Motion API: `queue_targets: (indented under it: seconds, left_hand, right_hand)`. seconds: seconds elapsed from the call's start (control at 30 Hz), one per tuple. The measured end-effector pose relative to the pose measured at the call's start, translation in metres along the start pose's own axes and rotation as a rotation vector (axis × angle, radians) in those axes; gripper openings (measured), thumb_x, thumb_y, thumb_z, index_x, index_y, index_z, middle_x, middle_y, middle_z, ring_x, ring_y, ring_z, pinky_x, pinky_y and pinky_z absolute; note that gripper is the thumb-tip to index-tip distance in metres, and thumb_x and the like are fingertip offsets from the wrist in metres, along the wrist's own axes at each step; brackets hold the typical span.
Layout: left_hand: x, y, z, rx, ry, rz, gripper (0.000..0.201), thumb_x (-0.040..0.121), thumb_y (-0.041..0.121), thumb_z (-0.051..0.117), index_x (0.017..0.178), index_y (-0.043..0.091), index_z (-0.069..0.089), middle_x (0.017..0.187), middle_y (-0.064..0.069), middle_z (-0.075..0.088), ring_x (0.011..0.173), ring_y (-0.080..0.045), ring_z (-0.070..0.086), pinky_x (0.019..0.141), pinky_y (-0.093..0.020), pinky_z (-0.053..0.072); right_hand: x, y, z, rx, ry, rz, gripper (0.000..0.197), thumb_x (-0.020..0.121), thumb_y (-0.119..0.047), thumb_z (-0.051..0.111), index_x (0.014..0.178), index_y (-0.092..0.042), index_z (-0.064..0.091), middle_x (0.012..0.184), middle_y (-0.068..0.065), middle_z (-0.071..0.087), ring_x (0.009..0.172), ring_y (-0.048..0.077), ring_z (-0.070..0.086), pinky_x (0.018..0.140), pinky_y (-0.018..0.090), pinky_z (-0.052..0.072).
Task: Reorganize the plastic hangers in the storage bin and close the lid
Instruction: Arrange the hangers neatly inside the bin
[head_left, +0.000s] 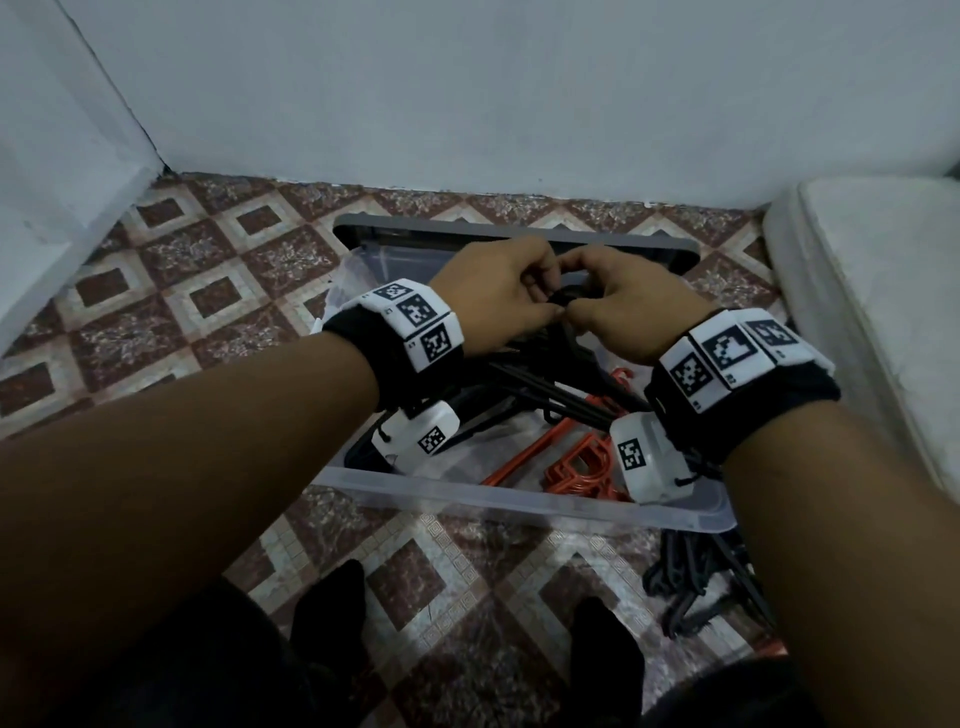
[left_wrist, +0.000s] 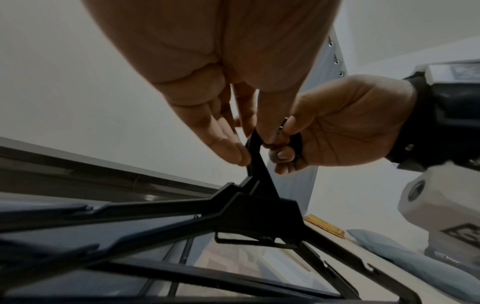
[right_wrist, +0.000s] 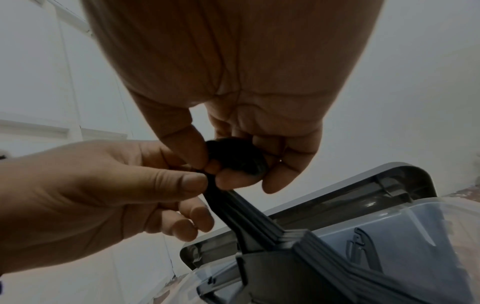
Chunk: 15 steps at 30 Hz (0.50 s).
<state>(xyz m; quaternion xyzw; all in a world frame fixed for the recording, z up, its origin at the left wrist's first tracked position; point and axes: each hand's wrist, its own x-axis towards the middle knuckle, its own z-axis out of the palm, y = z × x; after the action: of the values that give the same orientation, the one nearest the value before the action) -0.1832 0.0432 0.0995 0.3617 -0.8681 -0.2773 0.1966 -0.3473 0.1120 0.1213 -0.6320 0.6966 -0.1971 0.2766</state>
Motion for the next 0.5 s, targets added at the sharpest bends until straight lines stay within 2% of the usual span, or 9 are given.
queue_targets:
  seconds: [0.07, 0.13, 0.2, 0.27, 0.3, 0.37, 0.43, 0.5]
  left_hand:
    - [-0.001, -0.002, 0.001, -0.013, -0.022, -0.011, 0.025, 0.082, 0.033, 0.073, 0.104, 0.026, 0.065, 0.09, 0.016, 0.064, 0.066, 0.016, 0.053, 0.058, -0.001, 0.036]
    - [-0.001, -0.002, 0.003, -0.017, -0.037, -0.009, 0.028, 0.083, 0.033, 0.072, 0.11, 0.026, 0.067, 0.096, 0.014, 0.066, 0.067, 0.015, 0.055, 0.06, 0.0, 0.037]
    - [0.0, -0.002, 0.004, -0.122, -0.051, -0.033, 0.031, 0.083, 0.031, 0.073, 0.113, 0.026, 0.067, 0.1, 0.012, 0.069, 0.075, 0.014, 0.059, 0.07, -0.003, 0.045]
    - [0.0, -0.004, 0.004, -0.292, -0.132, -0.106, 0.034, 0.084, 0.03, 0.073, 0.117, 0.027, 0.064, 0.102, 0.008, 0.071, 0.09, 0.004, 0.066, 0.086, -0.02, 0.053]
    - [0.001, -0.007, 0.003, -0.322, -0.178, -0.151, 0.034, 0.085, 0.031, 0.072, 0.117, 0.027, 0.064, 0.103, 0.006, 0.072, 0.094, -0.002, 0.068, 0.089, -0.028, 0.054]
    - [0.002, -0.018, 0.001, -0.22, -0.241, -0.228, 0.027, 0.088, 0.035, 0.068, 0.113, 0.024, 0.067, 0.099, 0.005, 0.073, 0.089, -0.009, 0.071, 0.087, -0.034, 0.056]
    - [-0.001, -0.036, -0.001, 0.012, -0.291, -0.276, 0.022, 0.089, 0.04, 0.065, 0.101, 0.023, 0.07, 0.092, 0.006, 0.072, 0.084, -0.013, 0.069, 0.078, -0.028, 0.055]
    - [-0.003, -0.058, 0.002, 0.24, -0.359, -0.317, 0.026, 0.088, 0.044, 0.064, 0.095, 0.02, 0.069, 0.091, 0.003, 0.068, 0.083, -0.018, 0.063, 0.073, -0.025, 0.046]
  right_hand:
    - [0.0, 0.0, 0.0, 0.024, -0.002, 0.004, 0.035, 0.085, -0.021, 0.061, 0.117, -0.034, 0.055, 0.091, -0.002, 0.07, 0.08, 0.014, 0.066, 0.067, 0.027, 0.052]
    - [0.001, 0.0, 0.0, 0.037, 0.0, -0.001, 0.036, 0.085, -0.02, 0.062, 0.117, -0.033, 0.055, 0.088, -0.001, 0.069, 0.075, 0.014, 0.065, 0.061, 0.026, 0.048]
    - [0.002, 0.001, -0.001, 0.04, 0.025, 0.005, 0.035, 0.086, -0.019, 0.061, 0.118, -0.032, 0.055, 0.087, -0.001, 0.068, 0.072, 0.014, 0.065, 0.058, 0.025, 0.047]
    - [0.002, 0.005, -0.003, 0.045, 0.081, 0.028, 0.038, 0.088, -0.02, 0.06, 0.124, -0.03, 0.056, 0.09, -0.004, 0.066, 0.073, 0.014, 0.065, 0.063, 0.027, 0.05]
    - [0.003, 0.007, -0.005, 0.038, 0.109, 0.038, 0.039, 0.088, -0.021, 0.06, 0.126, -0.029, 0.056, 0.088, -0.006, 0.064, 0.072, 0.014, 0.064, 0.064, 0.027, 0.049]
    - [0.002, 0.01, -0.008, 0.025, 0.142, 0.053, 0.038, 0.088, -0.02, 0.059, 0.125, -0.03, 0.057, 0.082, -0.011, 0.062, 0.072, 0.016, 0.065, 0.063, 0.025, 0.05]
    - [0.001, 0.013, -0.01, 0.027, 0.148, 0.063, 0.036, 0.087, -0.019, 0.058, 0.121, -0.031, 0.058, 0.082, -0.012, 0.063, 0.072, 0.018, 0.067, 0.062, 0.024, 0.051]
    - [0.001, 0.017, -0.013, 0.044, 0.154, 0.084, 0.034, 0.087, -0.019, 0.057, 0.117, -0.034, 0.058, 0.086, -0.008, 0.066, 0.073, 0.019, 0.067, 0.062, 0.024, 0.052]
